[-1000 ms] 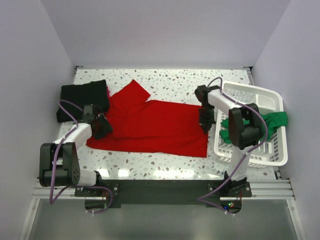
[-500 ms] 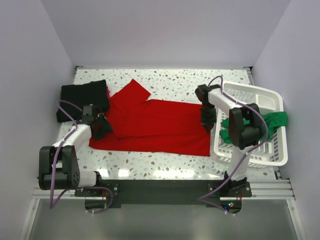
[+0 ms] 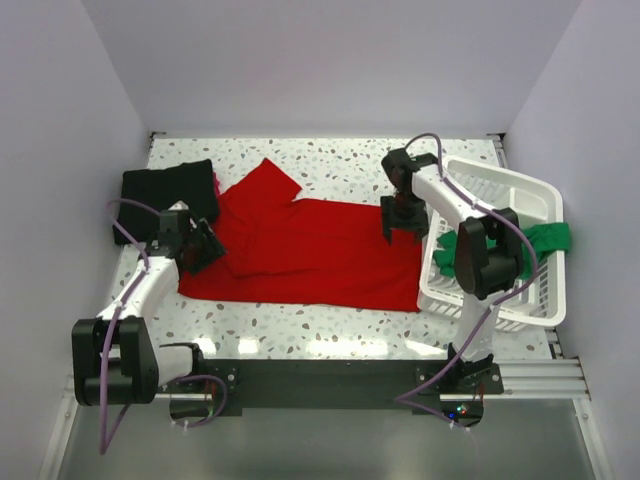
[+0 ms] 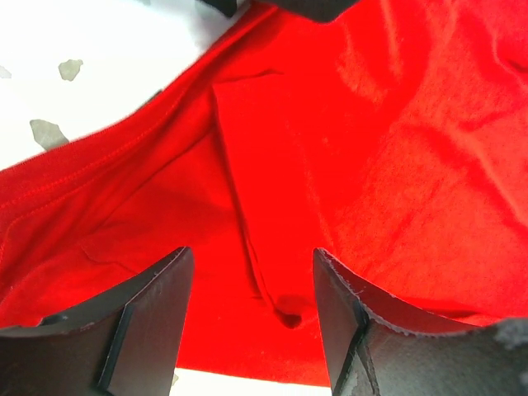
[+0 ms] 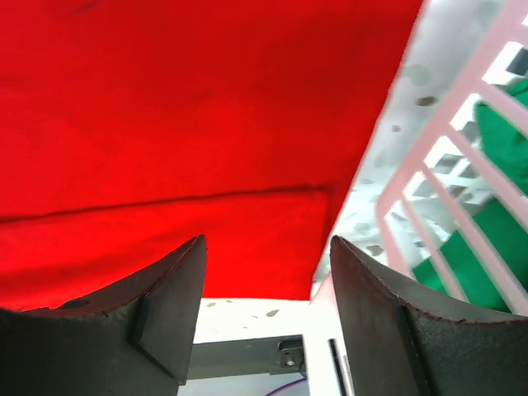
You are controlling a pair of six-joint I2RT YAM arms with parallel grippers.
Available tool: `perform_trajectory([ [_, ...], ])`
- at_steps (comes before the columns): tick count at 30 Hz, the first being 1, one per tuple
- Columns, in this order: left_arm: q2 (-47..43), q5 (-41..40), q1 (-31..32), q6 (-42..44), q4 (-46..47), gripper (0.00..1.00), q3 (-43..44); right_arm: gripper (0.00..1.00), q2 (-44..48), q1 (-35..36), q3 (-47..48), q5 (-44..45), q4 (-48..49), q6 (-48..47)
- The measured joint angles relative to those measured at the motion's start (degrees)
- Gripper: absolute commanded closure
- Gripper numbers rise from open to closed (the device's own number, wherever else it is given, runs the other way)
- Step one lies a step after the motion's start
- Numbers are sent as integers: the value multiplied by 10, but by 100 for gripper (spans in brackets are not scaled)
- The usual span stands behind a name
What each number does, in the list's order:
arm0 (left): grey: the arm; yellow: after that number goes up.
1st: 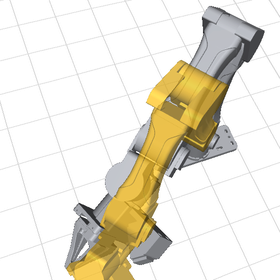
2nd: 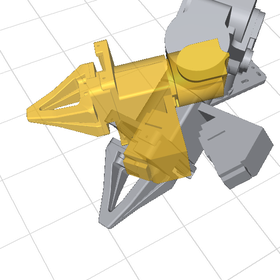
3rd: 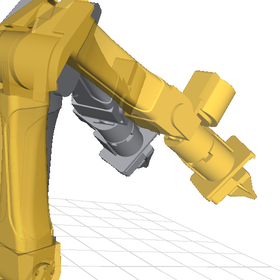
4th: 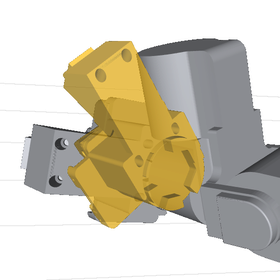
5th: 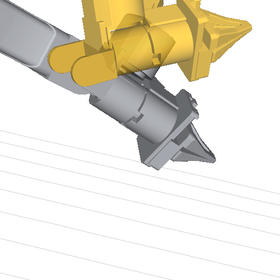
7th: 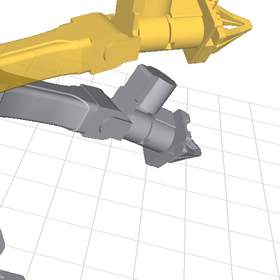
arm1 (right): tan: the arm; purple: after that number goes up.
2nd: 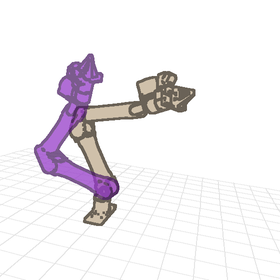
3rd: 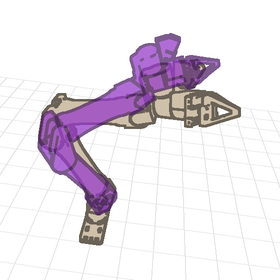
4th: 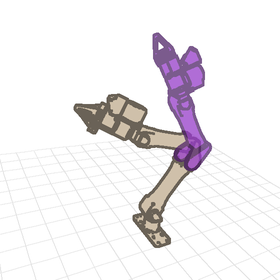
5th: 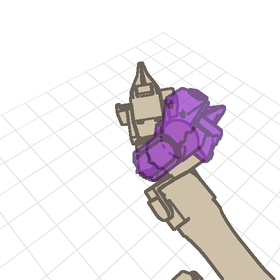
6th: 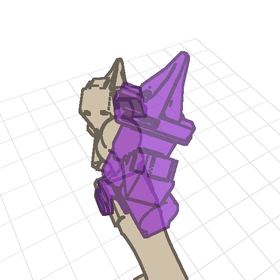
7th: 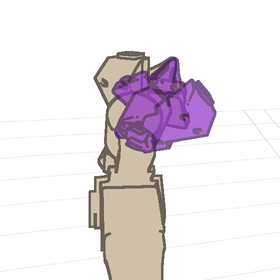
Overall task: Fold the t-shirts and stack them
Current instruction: Fold the tshirt
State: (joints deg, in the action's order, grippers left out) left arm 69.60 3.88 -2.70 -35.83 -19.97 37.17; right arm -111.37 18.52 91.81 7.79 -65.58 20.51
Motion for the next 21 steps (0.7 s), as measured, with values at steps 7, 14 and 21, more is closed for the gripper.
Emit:
perform_trajectory([
  [7, 0, 18, 2, 0, -5, 37, -1, 34, -1, 27, -8, -26, 12, -3],
  [14, 7, 44, 5, -1, 1, 39, -5, 34, -1, 45, -52, -75, 43, -5],
  [21, 31, 54, 10, -2, 9, 43, -5, 34, -1, 86, -89, -131, 86, -2],
])
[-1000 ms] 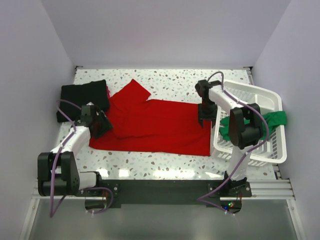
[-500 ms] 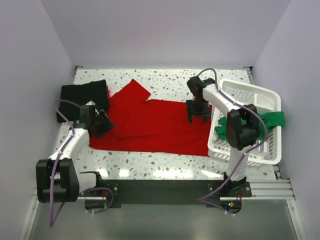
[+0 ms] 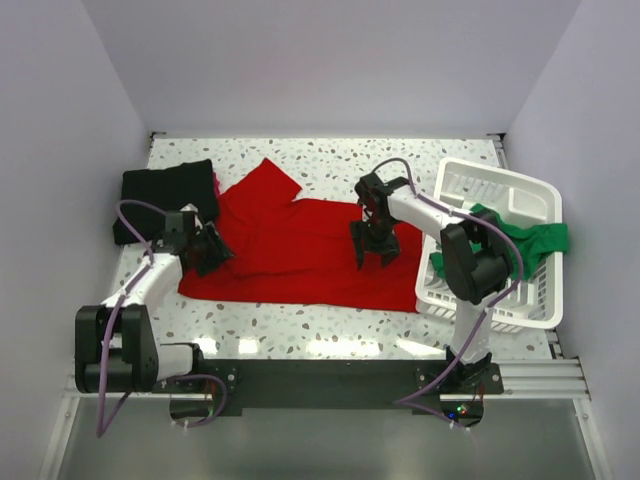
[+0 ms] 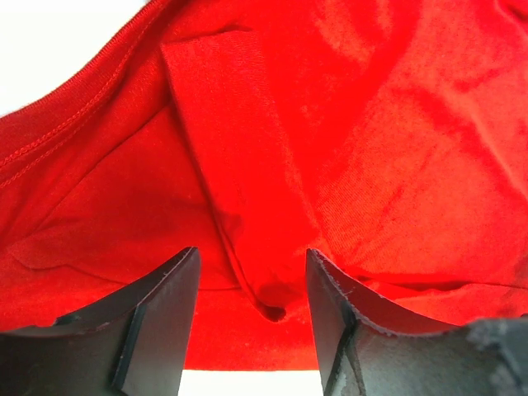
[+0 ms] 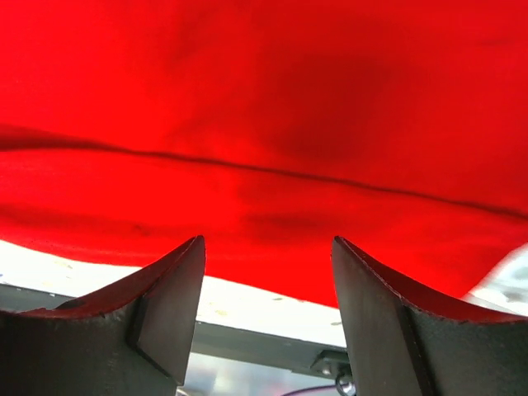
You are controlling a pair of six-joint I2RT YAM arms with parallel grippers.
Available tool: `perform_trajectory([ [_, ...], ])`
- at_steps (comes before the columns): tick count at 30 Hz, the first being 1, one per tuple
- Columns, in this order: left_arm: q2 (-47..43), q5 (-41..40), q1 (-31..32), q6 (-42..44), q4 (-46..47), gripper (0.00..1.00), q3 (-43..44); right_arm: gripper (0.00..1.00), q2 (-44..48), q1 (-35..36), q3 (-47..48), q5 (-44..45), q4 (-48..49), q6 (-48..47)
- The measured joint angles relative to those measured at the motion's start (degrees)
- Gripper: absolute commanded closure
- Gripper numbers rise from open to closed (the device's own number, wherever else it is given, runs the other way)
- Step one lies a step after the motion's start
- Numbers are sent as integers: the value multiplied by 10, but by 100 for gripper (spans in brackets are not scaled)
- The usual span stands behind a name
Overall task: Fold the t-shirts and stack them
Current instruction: Fold the tshirt
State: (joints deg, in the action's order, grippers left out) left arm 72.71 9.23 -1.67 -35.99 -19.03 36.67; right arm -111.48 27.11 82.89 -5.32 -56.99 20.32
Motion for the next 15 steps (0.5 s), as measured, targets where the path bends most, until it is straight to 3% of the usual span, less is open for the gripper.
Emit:
perform_trajectory([
  [15, 65, -12, 10, -3, 36, 49, 0, 34, -7, 11, -42, -20, 34, 11],
])
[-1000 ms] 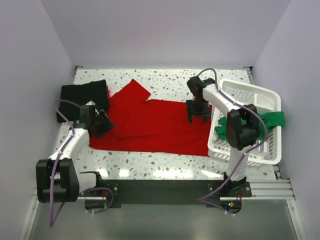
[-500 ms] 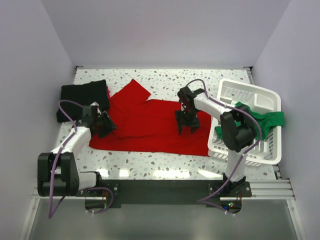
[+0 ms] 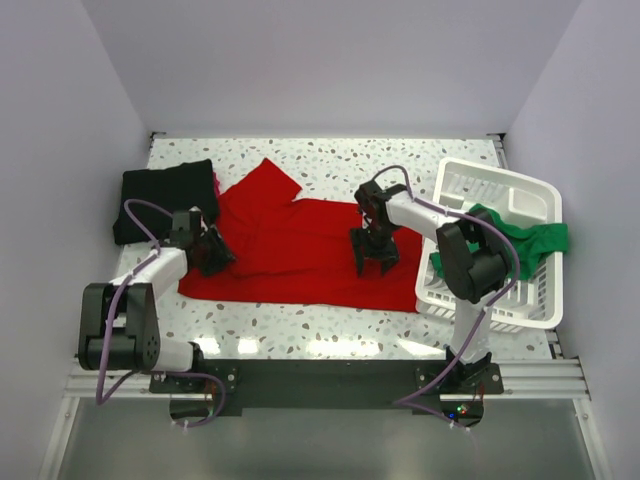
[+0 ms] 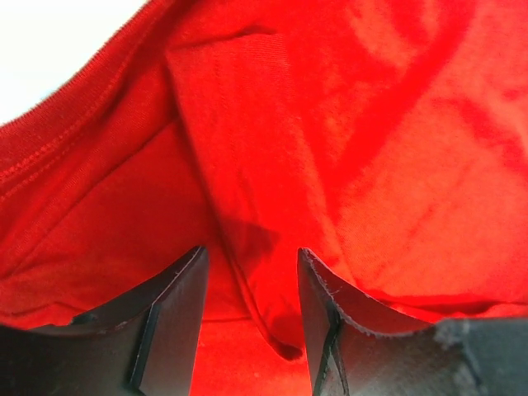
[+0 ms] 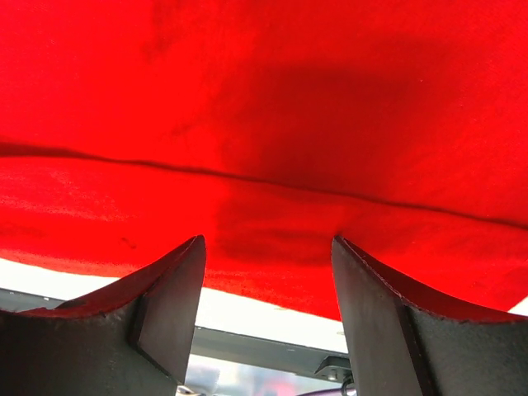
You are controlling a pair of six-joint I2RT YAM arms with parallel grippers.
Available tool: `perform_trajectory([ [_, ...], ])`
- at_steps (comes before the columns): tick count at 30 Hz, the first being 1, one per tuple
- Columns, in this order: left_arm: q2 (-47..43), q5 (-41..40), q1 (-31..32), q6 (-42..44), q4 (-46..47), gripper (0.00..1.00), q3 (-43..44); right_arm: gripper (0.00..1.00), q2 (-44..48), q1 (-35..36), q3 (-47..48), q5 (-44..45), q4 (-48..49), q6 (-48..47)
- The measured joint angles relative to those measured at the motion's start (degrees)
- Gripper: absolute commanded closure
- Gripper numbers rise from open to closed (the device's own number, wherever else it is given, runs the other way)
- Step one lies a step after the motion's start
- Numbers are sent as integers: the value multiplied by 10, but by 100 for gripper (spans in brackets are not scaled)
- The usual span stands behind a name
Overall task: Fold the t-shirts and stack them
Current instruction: Fold the tshirt
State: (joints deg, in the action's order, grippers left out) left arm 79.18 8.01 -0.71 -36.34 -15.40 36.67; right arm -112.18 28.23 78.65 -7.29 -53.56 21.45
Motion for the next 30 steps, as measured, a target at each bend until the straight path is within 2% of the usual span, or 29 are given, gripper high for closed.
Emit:
perform_trajectory([
  [7, 20, -9, 0, 0, 15, 54, 6, 34, 0, 0, -5, 0, 3, 2],
  [23, 47, -13, 31, -1, 27, 57, 25, 34, 0, 0, -13, 0, 4, 4],
  [26, 55, -14, 34, -2, 28, 68, 33, 34, 0, 0, -13, 0, 4, 4],
  [27, 57, -14, 35, -2, 28, 78, 34, 34, 0, 0, -13, 0, 4, 4],
  [30, 69, -14, 41, -6, 29, 91, 41, 34, -1, 0, -13, 0, 3, 4],
])
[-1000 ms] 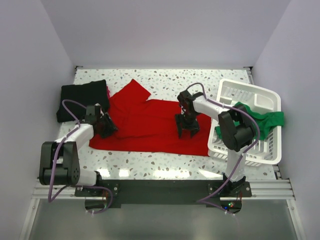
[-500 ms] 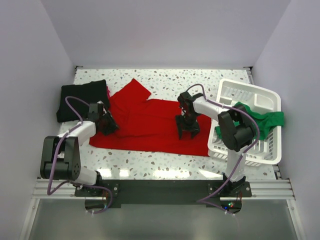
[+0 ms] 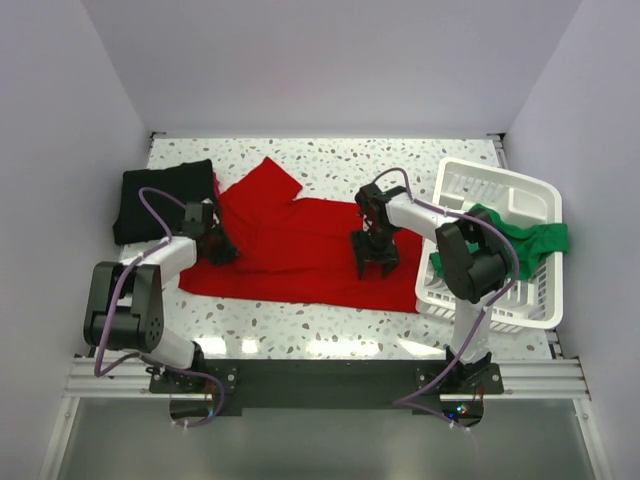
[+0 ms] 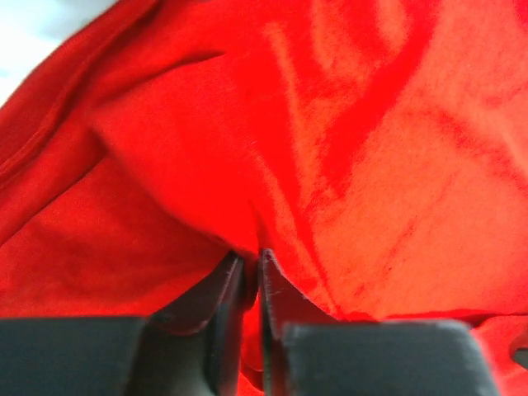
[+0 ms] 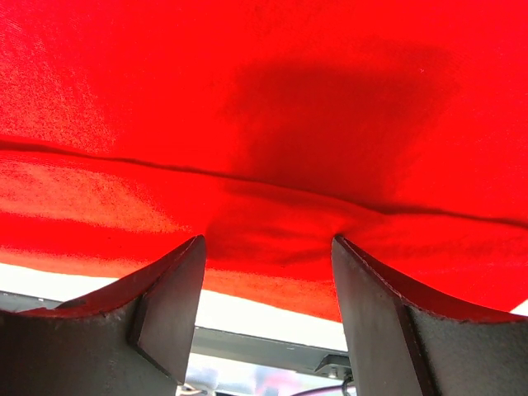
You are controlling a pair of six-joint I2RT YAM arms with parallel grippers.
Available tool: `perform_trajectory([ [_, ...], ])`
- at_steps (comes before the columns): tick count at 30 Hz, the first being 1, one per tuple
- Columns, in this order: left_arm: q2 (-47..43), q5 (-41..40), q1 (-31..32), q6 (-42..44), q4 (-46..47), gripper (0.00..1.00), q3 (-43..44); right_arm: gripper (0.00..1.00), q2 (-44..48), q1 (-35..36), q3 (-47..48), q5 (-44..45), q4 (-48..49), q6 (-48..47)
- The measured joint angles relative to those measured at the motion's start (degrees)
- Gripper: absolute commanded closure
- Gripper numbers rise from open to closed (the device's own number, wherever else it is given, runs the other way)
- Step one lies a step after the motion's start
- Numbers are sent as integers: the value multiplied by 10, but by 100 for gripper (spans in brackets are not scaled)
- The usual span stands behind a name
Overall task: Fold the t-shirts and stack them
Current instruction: Fold the tshirt
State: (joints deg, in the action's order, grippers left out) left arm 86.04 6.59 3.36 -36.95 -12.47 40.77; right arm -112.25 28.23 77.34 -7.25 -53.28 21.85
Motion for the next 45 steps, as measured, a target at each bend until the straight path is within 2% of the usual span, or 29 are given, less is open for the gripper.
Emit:
perform_trajectory([
  [4, 17, 0, 10, 1, 0, 98, 20, 34, -4, 0, 0, 0, -1, 0],
  [17, 77, 0, 47, 1, -4, 95, 101, 34, -24, 0, 22, 0, -22, -1],
  [23, 111, 1, 65, 1, -10, 81, 133, 34, -32, 0, 32, 0, -31, -3],
  [24, 114, 2, 68, 1, -10, 74, 137, 34, -33, 0, 34, 1, -33, -3],
  [28, 119, 13, 75, -1, -16, 56, 159, 33, -37, 0, 40, 1, -39, -4],
  [31, 119, 25, 80, -3, -17, 49, 177, 33, -38, 0, 41, 2, -40, -5],
  [35, 117, 40, 83, -4, -18, 33, 199, 33, -39, 0, 49, 2, -42, -5],
  [45, 57, 2, 83, 14, -28, 14, 188, 32, -40, 0, 138, 17, -73, -10],
])
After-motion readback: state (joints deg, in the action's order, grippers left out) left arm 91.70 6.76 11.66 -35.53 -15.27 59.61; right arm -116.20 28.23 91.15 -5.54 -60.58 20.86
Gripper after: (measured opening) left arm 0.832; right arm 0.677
